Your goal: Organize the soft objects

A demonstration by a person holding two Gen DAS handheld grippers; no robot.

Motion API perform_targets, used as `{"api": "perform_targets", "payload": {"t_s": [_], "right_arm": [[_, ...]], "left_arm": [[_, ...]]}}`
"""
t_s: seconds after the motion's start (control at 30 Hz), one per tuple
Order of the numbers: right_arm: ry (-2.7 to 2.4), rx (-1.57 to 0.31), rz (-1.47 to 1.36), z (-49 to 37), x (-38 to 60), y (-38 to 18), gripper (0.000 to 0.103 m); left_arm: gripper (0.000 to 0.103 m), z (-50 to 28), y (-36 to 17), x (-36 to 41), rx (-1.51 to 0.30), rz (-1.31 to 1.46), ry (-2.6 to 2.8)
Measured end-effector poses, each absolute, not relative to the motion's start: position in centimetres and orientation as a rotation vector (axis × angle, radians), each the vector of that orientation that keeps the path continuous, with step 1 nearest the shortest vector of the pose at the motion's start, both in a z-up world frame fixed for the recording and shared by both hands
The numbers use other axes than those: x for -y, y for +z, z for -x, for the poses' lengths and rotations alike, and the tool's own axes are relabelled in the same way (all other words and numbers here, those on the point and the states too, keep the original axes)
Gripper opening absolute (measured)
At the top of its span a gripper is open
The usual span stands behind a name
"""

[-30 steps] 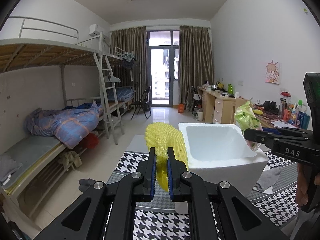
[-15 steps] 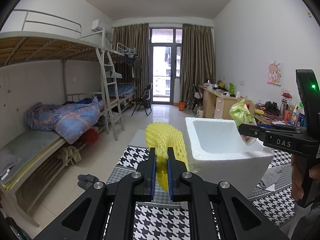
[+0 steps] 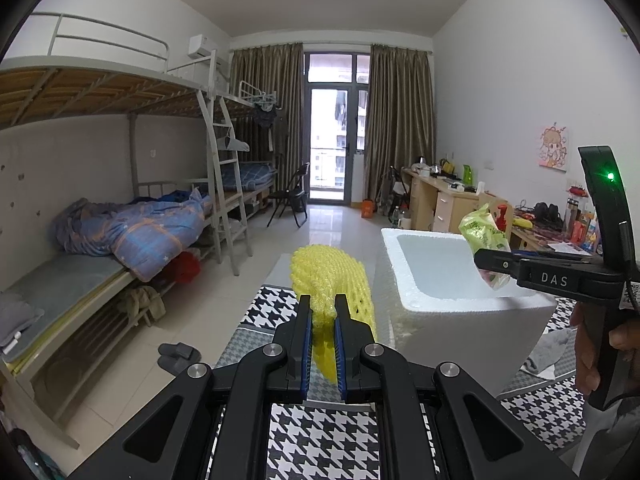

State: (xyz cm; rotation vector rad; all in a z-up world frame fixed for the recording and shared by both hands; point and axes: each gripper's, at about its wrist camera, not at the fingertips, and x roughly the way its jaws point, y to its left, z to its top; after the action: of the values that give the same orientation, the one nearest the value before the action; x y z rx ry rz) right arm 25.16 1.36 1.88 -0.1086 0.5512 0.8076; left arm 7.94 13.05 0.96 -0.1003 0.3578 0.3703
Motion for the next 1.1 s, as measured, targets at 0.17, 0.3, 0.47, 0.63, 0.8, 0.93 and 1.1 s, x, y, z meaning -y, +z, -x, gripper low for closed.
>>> {"api": "perform_targets", "payload": {"t_s": [0.17, 0.3, 0.47, 0.63, 0.8, 0.93, 1.1], "right_arm": [[0.802, -0.519, 0.115, -24.7, -1.6, 2.4, 0.072], [0.799, -0.504, 0.131, -24.3, -1.5, 2.5, 0.082], [0.774, -0.459, 0.163, -23.4, -1.5, 2.7, 0.089], [0.773, -0.450, 0.168, -22.9, -1.0, 2.8, 0.093], [0.795, -0.458, 0.148, -22.6, -0.1, 3.0, 0.096], [0.799, -0.471, 0.147, -22.4, 0.0, 2.8, 0.096], [0.830, -0.461, 0.150, -21.7, 0.5, 2.7, 0.096]], "left_arm": [[0.010, -7.7, 1.2, -12.9, -0.359, 0.103, 0.375], [0.010, -7.7, 1.2, -13.0, -0.360, 0.105, 0.377], [0.010, -7.7, 1.3, -13.1, -0.360, 0.103, 0.377], [0.010, -7.7, 1.3, -13.2, -0.357, 0.102, 0.380], [0.010, -7.6, 1.5, -13.0, -0.351, 0.103, 0.378], [0.010, -7.6, 2.0, -12.6, -0.341, 0.094, 0.373], [0.010, -7.5, 2.4, -12.0, -0.330, 0.083, 0.365]]}}
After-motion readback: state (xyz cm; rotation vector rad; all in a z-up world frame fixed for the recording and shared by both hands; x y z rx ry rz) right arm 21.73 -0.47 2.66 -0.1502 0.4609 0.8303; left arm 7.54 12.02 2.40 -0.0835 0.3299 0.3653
